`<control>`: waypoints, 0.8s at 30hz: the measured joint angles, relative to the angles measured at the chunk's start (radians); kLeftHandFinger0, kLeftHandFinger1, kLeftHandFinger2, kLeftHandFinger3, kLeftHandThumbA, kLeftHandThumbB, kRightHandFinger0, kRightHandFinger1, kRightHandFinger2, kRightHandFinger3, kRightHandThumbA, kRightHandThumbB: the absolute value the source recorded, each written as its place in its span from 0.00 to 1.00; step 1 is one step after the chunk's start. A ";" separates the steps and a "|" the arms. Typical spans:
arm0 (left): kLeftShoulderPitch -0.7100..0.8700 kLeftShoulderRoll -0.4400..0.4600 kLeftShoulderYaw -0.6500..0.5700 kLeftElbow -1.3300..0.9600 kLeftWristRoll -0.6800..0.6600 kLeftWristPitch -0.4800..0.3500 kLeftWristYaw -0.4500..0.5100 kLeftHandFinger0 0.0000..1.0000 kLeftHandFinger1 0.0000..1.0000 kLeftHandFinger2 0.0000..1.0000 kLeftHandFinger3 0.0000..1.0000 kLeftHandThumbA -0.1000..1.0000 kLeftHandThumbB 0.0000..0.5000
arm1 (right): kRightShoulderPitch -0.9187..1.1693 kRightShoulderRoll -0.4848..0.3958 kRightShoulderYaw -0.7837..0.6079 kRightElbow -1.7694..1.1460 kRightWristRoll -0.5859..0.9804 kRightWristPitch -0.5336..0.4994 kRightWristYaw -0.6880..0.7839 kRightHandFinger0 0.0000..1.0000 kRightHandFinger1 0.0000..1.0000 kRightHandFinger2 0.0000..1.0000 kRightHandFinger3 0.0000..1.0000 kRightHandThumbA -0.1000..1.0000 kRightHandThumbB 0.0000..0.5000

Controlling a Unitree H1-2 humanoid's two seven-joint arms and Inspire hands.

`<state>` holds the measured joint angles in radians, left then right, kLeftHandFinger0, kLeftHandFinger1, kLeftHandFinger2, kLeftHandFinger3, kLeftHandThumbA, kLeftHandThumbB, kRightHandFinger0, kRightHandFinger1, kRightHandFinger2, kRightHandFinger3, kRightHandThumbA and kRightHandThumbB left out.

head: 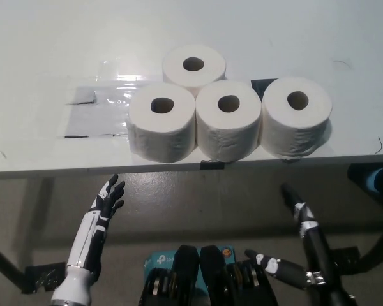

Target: A few rolls of toilet paper are kept infront of the robot and the robot uses its right hand to lift one of the rolls and and places it on top of the other rolls to stack it.

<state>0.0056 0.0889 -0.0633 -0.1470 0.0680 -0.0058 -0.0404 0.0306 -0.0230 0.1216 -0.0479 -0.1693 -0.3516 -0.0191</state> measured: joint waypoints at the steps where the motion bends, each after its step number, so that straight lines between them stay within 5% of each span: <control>1: 0.003 0.000 0.000 -0.001 0.000 0.000 0.000 1.00 1.00 1.00 1.00 1.00 0.90 | 0.003 -0.001 -0.011 -0.052 0.002 0.000 -0.001 1.00 1.00 1.00 1.00 1.00 0.27; 4: 0.009 0.000 0.000 -0.002 0.000 0.000 0.000 1.00 1.00 1.00 1.00 1.00 0.93 | -0.005 -0.009 -0.048 -0.164 0.007 0.012 -0.003 1.00 1.00 1.00 1.00 0.95 0.33; 5: 0.011 0.000 0.000 -0.002 0.000 0.000 0.000 1.00 1.00 1.00 1.00 1.00 0.96 | -0.017 -0.018 -0.063 -0.201 0.010 0.022 -0.002 1.00 1.00 1.00 1.00 1.00 0.34; 11: 0.011 0.000 0.000 -0.001 0.000 0.001 0.000 1.00 1.00 1.00 1.00 1.00 0.85 | -0.167 -0.135 -0.140 -0.339 0.021 0.138 0.013 1.00 1.00 1.00 1.00 0.93 0.48; 14: 0.012 0.000 0.000 -0.001 0.000 0.001 0.000 1.00 1.00 1.00 1.00 1.00 0.83 | -0.252 -0.208 -0.158 -0.338 0.023 0.205 0.029 1.00 1.00 1.00 1.00 0.99 0.50; 24: 0.011 0.000 0.000 -0.002 0.000 0.008 0.000 1.00 1.00 1.00 1.00 1.00 0.89 | -0.618 -0.444 -0.101 -0.128 0.022 0.423 0.159 1.00 1.00 1.00 1.00 1.00 0.64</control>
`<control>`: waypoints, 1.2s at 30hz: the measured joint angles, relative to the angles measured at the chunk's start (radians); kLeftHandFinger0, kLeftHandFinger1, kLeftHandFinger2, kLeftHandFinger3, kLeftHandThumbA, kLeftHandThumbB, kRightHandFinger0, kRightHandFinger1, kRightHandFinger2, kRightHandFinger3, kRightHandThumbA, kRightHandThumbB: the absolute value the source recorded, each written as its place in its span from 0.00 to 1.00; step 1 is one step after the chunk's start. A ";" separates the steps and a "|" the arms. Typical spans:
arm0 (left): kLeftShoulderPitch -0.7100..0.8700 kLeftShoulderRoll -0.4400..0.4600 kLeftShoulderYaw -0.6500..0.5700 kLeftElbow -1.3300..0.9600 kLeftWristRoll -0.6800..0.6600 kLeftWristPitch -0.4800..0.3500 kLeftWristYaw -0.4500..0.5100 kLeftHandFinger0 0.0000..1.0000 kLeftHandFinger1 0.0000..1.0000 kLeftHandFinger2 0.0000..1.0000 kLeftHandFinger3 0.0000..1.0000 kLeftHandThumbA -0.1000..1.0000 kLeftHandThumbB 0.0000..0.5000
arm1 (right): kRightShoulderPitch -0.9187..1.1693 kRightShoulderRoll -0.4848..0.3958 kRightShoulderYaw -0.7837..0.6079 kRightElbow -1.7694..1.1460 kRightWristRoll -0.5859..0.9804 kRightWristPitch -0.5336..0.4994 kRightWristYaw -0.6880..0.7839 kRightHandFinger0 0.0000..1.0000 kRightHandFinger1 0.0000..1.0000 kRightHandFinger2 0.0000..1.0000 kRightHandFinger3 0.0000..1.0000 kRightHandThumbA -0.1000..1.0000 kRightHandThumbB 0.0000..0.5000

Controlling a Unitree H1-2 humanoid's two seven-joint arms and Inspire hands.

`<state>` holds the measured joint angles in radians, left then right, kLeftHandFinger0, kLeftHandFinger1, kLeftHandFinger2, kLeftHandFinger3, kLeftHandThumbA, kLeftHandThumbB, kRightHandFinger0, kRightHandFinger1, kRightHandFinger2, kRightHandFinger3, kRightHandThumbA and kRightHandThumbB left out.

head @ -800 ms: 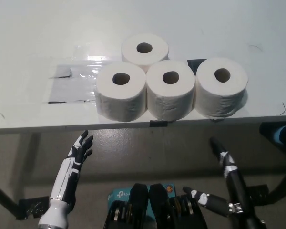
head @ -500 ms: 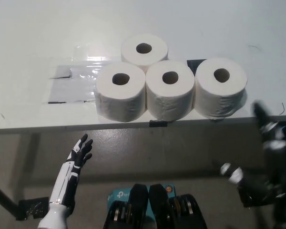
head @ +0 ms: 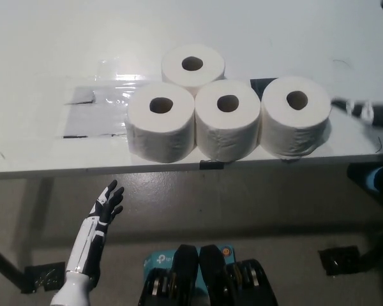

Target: A few rolls of toilet paper are kept infront of the robot and the robot uses its right hand to lift one of the rolls and and places it on top of the other rolls to stack it.

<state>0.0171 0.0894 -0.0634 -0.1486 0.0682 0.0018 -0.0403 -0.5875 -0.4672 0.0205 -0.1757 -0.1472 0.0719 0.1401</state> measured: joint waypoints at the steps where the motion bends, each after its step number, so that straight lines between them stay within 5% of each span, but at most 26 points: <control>1: 0.000 0.000 0.000 0.000 0.000 0.001 0.000 1.00 1.00 1.00 1.00 1.00 0.90 | -0.057 -0.022 0.028 0.055 -0.004 0.028 0.025 1.00 1.00 1.00 1.00 1.00 0.61; 5: 0.000 0.000 -0.001 0.000 0.000 0.002 0.000 1.00 1.00 1.00 1.00 1.00 0.86 | -0.211 -0.061 0.122 0.235 -0.021 0.088 0.100 1.00 1.00 1.00 1.00 1.00 0.60; 9: 0.000 0.000 -0.001 0.000 0.001 0.004 0.000 1.00 1.00 1.00 1.00 1.00 0.85 | -0.351 -0.071 0.236 0.438 -0.048 0.123 0.184 1.00 1.00 1.00 1.00 1.00 0.47; 10: 0.000 0.000 -0.001 0.000 0.001 0.004 0.000 1.00 1.00 1.00 1.00 1.00 0.85 | -0.384 -0.071 0.263 0.484 -0.054 0.128 0.205 1.00 1.00 1.00 1.00 1.00 0.54; 13: 0.000 0.001 -0.001 -0.001 0.001 0.005 0.000 1.00 1.00 1.00 1.00 1.00 0.83 | -0.481 -0.067 0.355 0.651 -0.078 0.141 0.269 1.00 1.00 1.00 1.00 1.00 0.53; 20: 0.000 0.002 -0.003 -0.004 0.001 0.005 0.000 1.00 1.00 1.00 1.00 1.00 0.85 | -0.665 -0.043 0.519 0.988 -0.124 0.142 0.407 1.00 1.00 1.00 1.00 1.00 0.72; 36: -0.001 0.016 -0.016 -0.037 0.001 0.004 -0.021 1.00 1.00 1.00 1.00 1.00 0.91 | -0.954 0.025 0.703 1.402 -0.250 0.079 0.651 1.00 1.00 1.00 1.00 1.00 0.85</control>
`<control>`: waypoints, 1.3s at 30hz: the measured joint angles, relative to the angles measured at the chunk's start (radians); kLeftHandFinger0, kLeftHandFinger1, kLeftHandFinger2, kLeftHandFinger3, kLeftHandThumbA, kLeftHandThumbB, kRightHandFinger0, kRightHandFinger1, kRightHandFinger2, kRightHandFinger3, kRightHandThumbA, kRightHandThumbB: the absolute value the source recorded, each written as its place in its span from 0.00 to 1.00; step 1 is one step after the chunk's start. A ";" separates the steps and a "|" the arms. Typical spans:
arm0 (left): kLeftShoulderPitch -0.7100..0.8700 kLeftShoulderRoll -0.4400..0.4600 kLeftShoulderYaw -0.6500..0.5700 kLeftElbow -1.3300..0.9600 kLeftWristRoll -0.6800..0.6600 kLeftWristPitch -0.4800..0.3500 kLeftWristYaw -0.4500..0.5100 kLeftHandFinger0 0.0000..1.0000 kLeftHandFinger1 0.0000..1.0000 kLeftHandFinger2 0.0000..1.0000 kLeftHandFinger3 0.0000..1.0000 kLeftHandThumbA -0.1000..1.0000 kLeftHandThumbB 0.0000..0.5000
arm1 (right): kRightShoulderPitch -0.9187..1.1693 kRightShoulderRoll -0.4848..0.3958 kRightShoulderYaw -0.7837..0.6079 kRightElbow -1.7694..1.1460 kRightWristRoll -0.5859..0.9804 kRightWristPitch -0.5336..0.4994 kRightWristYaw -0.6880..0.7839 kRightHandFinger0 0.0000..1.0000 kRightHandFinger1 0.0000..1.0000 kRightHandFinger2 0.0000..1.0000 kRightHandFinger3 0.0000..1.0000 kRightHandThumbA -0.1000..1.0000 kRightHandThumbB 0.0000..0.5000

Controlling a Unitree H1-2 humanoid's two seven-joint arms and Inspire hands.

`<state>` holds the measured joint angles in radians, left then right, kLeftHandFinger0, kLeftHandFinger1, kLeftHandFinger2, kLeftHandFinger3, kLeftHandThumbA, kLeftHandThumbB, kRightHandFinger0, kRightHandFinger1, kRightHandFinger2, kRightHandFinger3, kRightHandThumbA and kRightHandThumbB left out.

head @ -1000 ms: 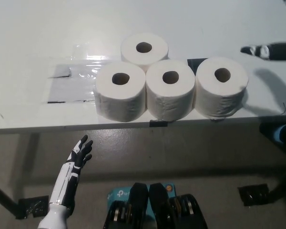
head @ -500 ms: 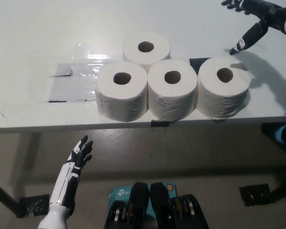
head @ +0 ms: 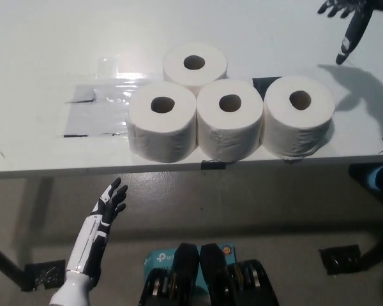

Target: A few rolls of toilet paper are kept infront of the robot and the robot uses its right hand to lift one of the rolls and and places it on top of the other rolls to stack it.

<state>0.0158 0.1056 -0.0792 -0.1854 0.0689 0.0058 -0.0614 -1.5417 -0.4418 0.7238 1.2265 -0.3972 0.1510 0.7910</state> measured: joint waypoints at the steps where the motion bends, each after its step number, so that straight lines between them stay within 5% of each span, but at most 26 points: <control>1: 0.000 0.000 0.000 -0.002 0.000 0.000 -0.003 1.00 1.00 1.00 1.00 1.00 0.91 | -0.004 0.004 0.002 0.005 -0.006 -0.007 0.006 1.00 1.00 1.00 1.00 1.00 0.86; 7: 0.000 0.000 0.000 -0.015 0.000 0.000 -0.009 1.00 1.00 1.00 1.00 1.00 0.85 | -0.007 0.024 0.001 0.017 -0.028 -0.023 0.036 1.00 1.00 1.00 1.00 1.00 0.87; 10: 0.000 0.000 0.000 -0.015 0.000 0.000 -0.013 1.00 1.00 1.00 1.00 1.00 0.88 | -0.008 0.034 -0.001 0.018 -0.033 -0.027 0.051 1.00 1.00 1.00 1.00 1.00 0.75; 19: 0.000 0.000 0.000 -0.015 0.000 0.000 -0.015 1.00 1.00 1.00 1.00 1.00 0.85 | -0.006 0.068 -0.034 0.000 -0.043 -0.031 0.074 1.00 1.00 1.00 1.00 1.00 0.77; 34: -0.005 0.000 0.000 -0.017 0.000 0.004 -0.016 1.00 1.00 1.00 1.00 1.00 0.81 | 0.054 0.097 -0.070 -0.019 -0.063 -0.035 0.074 1.00 1.00 1.00 1.00 1.00 0.59; 39: -0.005 0.000 -0.001 -0.017 0.000 0.007 -0.016 1.00 1.00 1.00 1.00 1.00 0.89 | 0.062 0.098 -0.087 -0.015 -0.065 -0.034 0.074 1.00 1.00 1.00 1.00 1.00 0.71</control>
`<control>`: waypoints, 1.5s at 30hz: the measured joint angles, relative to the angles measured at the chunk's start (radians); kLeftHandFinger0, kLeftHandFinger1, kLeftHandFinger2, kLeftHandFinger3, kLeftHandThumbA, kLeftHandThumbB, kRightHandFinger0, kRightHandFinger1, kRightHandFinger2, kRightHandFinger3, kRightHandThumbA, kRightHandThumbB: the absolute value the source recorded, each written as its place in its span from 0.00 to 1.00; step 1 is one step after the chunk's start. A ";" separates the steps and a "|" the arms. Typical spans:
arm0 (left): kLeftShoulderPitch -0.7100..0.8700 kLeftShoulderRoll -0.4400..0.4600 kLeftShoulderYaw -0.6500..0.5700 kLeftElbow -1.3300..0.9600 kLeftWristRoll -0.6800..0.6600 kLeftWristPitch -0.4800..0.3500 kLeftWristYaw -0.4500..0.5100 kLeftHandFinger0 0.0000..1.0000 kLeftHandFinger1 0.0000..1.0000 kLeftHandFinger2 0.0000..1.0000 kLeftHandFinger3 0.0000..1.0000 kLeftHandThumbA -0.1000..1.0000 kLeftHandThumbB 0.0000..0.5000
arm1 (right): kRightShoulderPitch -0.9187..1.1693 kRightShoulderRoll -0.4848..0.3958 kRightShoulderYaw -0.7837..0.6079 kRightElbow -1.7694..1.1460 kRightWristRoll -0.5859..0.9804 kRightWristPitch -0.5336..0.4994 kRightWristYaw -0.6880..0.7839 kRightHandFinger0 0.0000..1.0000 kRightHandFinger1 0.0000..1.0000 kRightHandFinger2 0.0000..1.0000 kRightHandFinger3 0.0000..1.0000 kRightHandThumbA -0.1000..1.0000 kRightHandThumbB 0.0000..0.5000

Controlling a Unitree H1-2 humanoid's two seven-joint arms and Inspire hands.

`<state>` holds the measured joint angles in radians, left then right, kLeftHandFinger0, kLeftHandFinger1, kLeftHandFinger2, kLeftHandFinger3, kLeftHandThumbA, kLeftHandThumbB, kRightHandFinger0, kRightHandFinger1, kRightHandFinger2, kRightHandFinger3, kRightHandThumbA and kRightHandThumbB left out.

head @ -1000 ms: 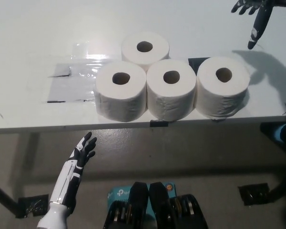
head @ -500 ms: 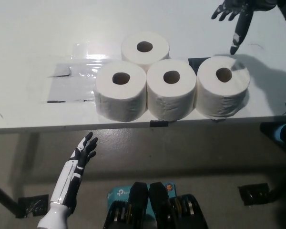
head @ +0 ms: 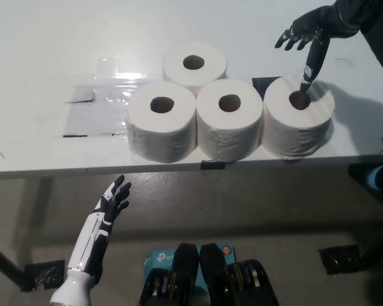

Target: A few rolls of toilet paper are kept infront of the robot and the robot uses its right hand to lift one of the rolls and and places it on top of the other rolls to stack it.

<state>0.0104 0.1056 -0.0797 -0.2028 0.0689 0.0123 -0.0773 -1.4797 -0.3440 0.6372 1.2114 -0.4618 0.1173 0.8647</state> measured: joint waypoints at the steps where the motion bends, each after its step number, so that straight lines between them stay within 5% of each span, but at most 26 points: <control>1: 0.000 0.000 0.000 0.000 0.000 0.000 0.000 1.00 1.00 1.00 1.00 1.00 0.87 | 0.000 0.000 -0.002 0.005 0.000 0.001 0.000 1.00 1.00 1.00 1.00 1.00 0.72; 6: 0.000 0.000 0.000 0.000 0.000 0.002 0.000 1.00 1.00 1.00 1.00 1.00 0.86 | 0.000 0.003 -0.003 0.030 -0.008 0.000 -0.005 1.00 1.00 1.00 1.00 1.00 0.72; 8: 0.000 0.000 0.000 0.000 0.000 0.002 0.000 1.00 1.00 1.00 1.00 1.00 0.94 | 0.000 0.003 -0.004 0.033 -0.011 -0.001 -0.008 1.00 1.00 1.00 1.00 1.00 0.73; 17: 0.000 0.000 0.000 0.000 0.000 0.003 -0.001 1.00 1.00 1.00 1.00 1.00 0.87 | 0.010 0.013 -0.029 0.042 -0.017 -0.007 -0.054 1.00 1.00 1.00 1.00 1.00 0.68; 28: 0.000 0.000 0.000 0.000 -0.002 0.004 -0.009 1.00 1.00 1.00 1.00 1.00 0.91 | 0.029 0.025 -0.072 0.043 -0.022 -0.009 -0.136 1.00 1.00 1.00 1.00 1.00 0.64; 45: 0.000 -0.001 0.001 -0.011 -0.002 0.004 -0.011 1.00 1.00 1.00 1.00 1.00 0.98 | 0.030 0.035 -0.078 0.084 -0.028 -0.018 -0.169 1.00 1.00 1.00 1.00 1.00 0.72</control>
<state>0.0104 0.1048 -0.0787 -0.2135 0.0670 0.0166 -0.0887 -1.4501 -0.3087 0.5590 1.2951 -0.4897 0.0991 0.6957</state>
